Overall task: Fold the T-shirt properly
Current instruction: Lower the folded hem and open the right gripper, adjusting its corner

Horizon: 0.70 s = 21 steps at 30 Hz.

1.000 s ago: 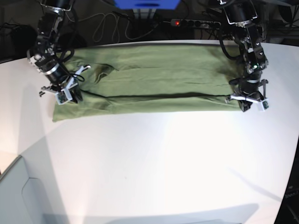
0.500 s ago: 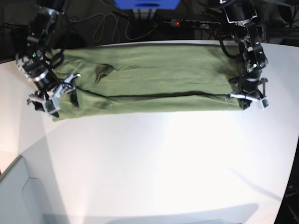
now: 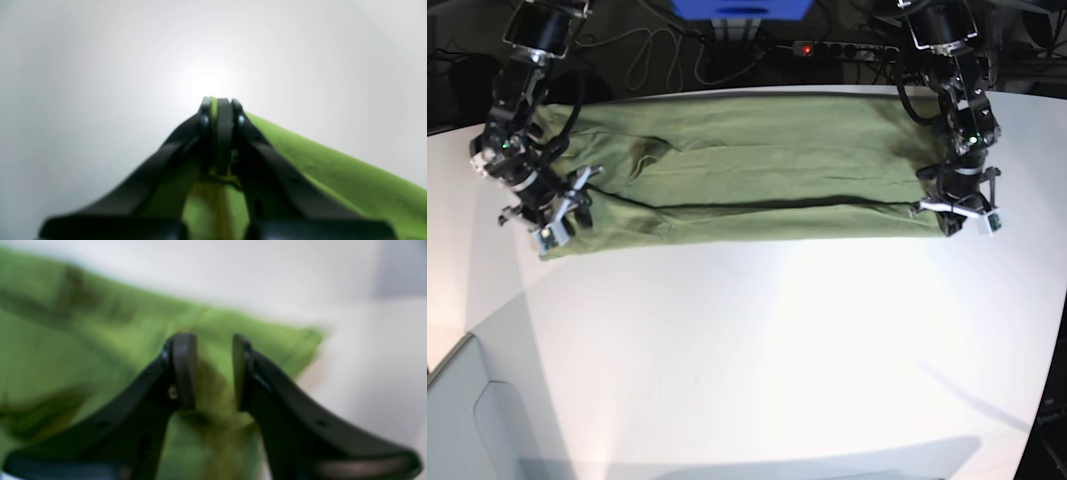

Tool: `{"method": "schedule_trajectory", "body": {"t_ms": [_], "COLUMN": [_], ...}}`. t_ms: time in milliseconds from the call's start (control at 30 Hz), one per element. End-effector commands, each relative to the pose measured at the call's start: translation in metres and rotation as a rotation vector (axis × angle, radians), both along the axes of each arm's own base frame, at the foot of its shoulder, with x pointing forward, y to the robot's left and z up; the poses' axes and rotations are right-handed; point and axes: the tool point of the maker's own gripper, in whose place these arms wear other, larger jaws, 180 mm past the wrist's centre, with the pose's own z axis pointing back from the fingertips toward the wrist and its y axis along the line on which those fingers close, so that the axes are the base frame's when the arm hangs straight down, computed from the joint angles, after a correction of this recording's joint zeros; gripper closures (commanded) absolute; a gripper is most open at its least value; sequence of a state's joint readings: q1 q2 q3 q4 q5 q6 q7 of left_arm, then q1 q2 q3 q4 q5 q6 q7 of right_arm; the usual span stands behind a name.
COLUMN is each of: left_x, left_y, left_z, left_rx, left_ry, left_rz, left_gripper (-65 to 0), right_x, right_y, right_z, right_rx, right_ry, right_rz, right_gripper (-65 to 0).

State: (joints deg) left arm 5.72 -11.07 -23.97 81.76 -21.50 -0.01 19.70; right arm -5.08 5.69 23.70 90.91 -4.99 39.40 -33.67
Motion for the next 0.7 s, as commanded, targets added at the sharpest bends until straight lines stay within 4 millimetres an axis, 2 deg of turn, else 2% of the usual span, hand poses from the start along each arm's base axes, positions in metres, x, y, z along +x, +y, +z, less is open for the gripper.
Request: {"method": "schedule_trajectory", "body": {"t_ms": [0, 167, 233, 333, 467, 667], "left_x": [0.007, 0.007, 0.007, 0.007, 0.007, 0.005], "left_y": [0.005, 0.005, 0.005, 0.005, 0.005, 0.005], "left_z": [0.014, 0.014, 0.014, 0.014, 0.014, 0.013], "left_rx": [0.021, 0.021, 0.021, 0.021, 0.021, 0.024], "left_ry": [-0.046, -0.046, -0.046, -0.046, -0.046, -0.042], "left_rz": [0.002, 0.002, 0.002, 0.002, 0.002, 0.0], "left_gripper": [0.0, 0.0, 0.0, 0.0, 0.0, 0.0], "right_x": [0.005, -0.027, -0.037, -0.042, -0.036, -0.023], "right_y": [0.008, 0.017, 0.016, 0.006, -0.004, -0.045], "right_z": [0.011, -0.012, -0.017, -0.009, 0.01, 0.03], "right_rx": [0.019, 0.009, -0.006, -0.044, -0.087, -0.128], "right_ry": [-0.046, 0.044, 0.062, 0.046, -0.018, -0.074], "right_rz": [0.03, 0.083, 0.106, 0.119, 0.146, 0.034], "right_gripper": [-11.4, 0.0, -0.2, -0.2, -0.2, -0.1]}}
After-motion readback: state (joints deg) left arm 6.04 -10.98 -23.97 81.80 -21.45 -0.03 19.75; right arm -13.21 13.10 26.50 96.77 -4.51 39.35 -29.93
